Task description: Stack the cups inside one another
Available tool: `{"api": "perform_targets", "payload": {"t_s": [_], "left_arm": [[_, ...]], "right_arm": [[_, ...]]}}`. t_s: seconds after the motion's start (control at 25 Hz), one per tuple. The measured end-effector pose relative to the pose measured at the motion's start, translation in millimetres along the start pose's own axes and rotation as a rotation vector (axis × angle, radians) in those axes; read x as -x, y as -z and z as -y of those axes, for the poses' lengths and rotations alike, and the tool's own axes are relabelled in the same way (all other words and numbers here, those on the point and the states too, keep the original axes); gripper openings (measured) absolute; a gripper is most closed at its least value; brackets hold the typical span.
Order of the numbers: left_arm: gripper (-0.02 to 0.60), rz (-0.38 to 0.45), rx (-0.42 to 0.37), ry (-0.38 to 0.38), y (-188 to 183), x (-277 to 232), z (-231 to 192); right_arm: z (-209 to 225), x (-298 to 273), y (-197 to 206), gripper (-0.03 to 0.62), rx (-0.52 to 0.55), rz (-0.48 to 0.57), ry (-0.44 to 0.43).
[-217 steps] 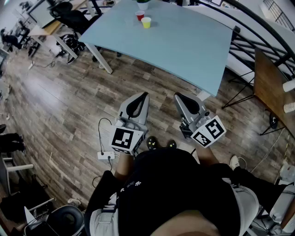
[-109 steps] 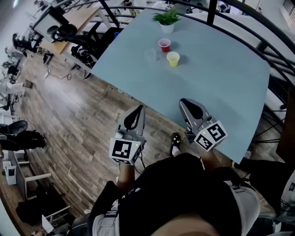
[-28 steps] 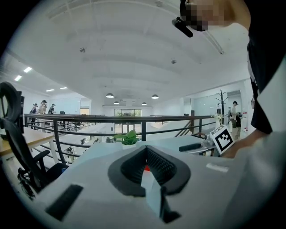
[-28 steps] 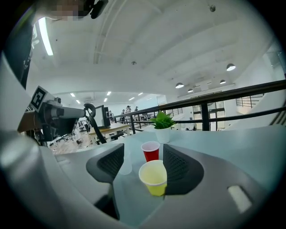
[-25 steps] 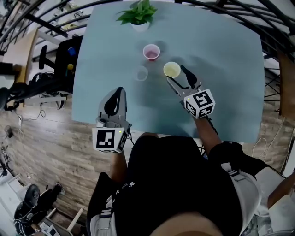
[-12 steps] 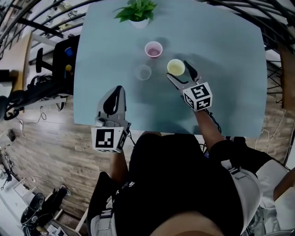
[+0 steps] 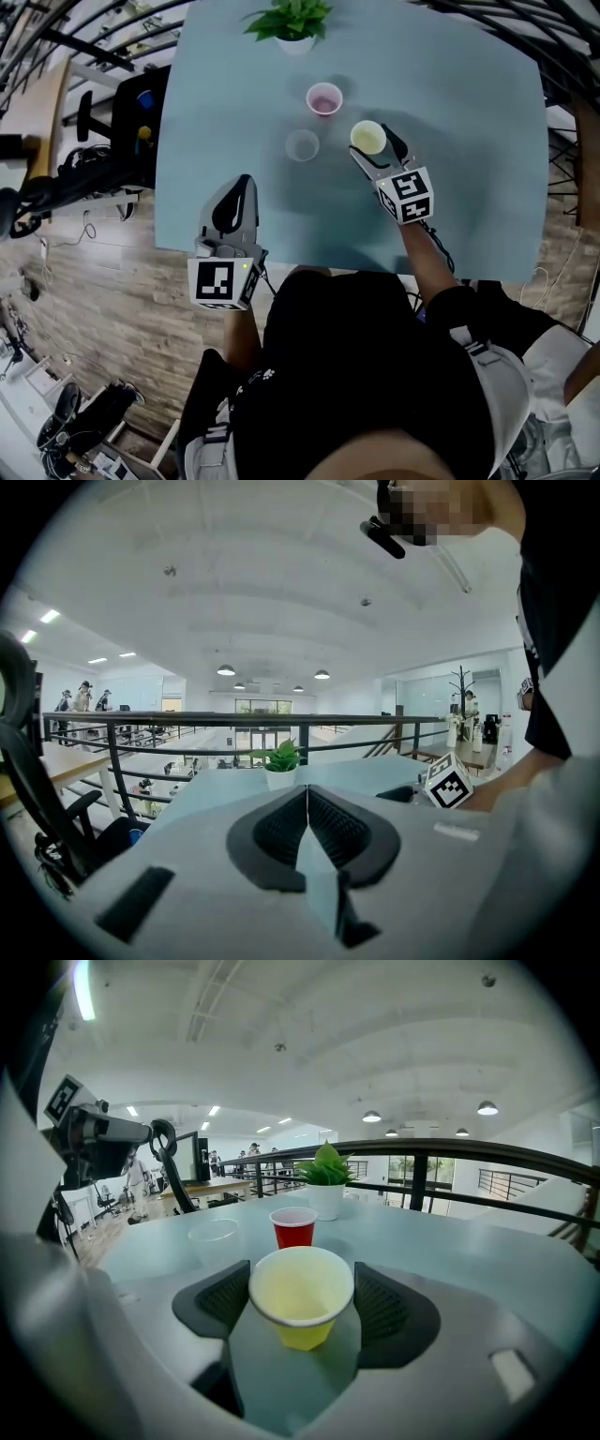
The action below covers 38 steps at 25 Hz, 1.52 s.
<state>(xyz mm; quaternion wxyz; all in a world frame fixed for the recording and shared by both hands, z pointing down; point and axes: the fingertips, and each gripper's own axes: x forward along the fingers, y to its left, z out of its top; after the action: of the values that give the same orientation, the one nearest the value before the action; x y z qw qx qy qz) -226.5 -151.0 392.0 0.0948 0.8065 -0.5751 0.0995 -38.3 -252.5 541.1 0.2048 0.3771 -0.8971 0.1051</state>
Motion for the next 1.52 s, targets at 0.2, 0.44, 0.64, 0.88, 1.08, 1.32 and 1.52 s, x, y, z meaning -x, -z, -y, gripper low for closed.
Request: {"api": "perform_targets", "payload": {"t_s": [0.2, 0.44, 0.64, 0.88, 1.08, 1.32, 1.52], "left_arm": [[-0.005, -0.001, -0.003, 0.001, 2, 3, -2], [-0.005, 0.013, 0.008, 0.010, 3, 6, -4], [-0.005, 0.014, 0.017, 0.021, 6, 7, -5], [-0.005, 0.045, 0.019, 0.032, 1, 7, -11], [-0.005, 0.049, 0.028, 0.024, 2, 12, -20], [-0.005, 0.048, 0.032, 0.013, 5, 19, -31], [-0.005, 0.043, 0.034, -0.003, 8, 24, -40]], "right_arm": [[-2, 1, -4, 0.344, 0.044, 0.000, 0.010], [-11, 9, -21, 0.344, 0.030, 0.044, 0.006], [-23, 15, -41, 0.344, 0.024, 0.090, -0.016], [-40, 16, -66, 0.344, 0.022, 0.135, -0.049], [-58, 11, -84, 0.344, 0.030, 0.168, -0.084], [-82, 0, -100, 0.344, 0.041, 0.191, -0.134], [-101, -11, -103, 0.344, 0.046, 0.192, -0.174]]}}
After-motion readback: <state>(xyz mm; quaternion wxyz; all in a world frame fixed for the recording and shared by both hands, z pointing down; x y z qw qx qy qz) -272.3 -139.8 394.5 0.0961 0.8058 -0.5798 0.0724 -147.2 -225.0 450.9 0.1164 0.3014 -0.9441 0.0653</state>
